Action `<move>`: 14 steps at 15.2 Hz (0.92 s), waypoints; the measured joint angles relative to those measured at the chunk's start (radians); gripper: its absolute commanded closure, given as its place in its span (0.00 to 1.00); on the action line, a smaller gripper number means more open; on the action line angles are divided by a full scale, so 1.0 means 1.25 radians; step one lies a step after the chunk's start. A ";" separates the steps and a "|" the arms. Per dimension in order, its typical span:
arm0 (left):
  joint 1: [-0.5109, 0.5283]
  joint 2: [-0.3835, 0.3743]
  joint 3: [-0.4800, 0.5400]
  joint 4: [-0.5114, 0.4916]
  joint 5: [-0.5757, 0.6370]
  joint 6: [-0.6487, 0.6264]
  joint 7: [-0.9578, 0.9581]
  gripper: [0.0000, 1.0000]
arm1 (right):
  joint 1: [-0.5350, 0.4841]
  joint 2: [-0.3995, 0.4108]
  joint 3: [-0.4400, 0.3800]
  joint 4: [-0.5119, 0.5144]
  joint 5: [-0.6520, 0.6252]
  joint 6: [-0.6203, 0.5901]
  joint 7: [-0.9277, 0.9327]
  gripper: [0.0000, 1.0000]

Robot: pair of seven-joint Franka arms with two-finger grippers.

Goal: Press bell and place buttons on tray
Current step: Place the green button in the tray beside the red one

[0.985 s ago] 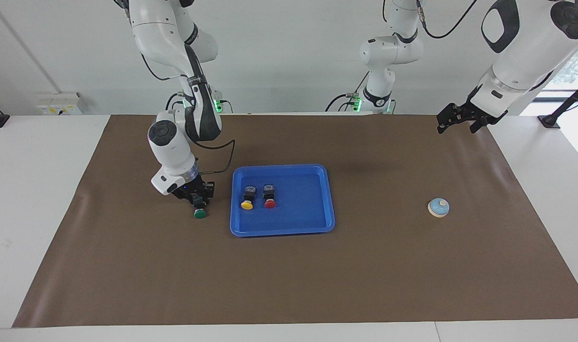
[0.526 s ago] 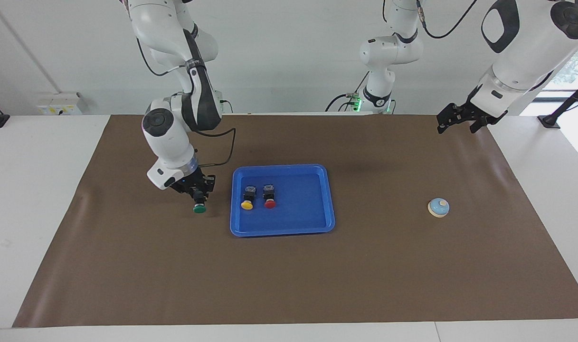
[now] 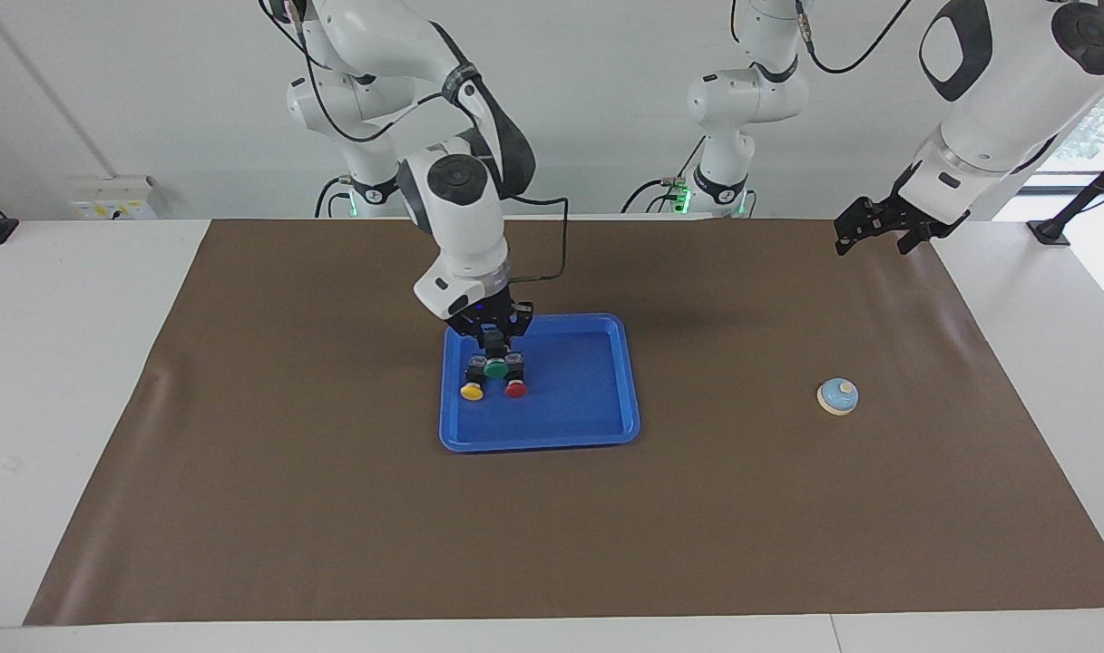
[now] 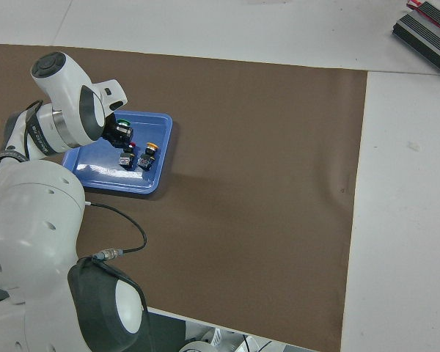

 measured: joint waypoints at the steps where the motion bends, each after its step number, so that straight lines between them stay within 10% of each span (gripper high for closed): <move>1: 0.000 0.000 0.000 0.000 0.000 0.000 0.000 0.00 | 0.019 0.022 0.000 0.013 0.000 0.010 0.022 1.00; 14: 0.000 0.000 0.000 0.000 0.000 0.000 0.000 0.00 | 0.063 0.124 -0.001 0.035 0.000 0.118 0.089 1.00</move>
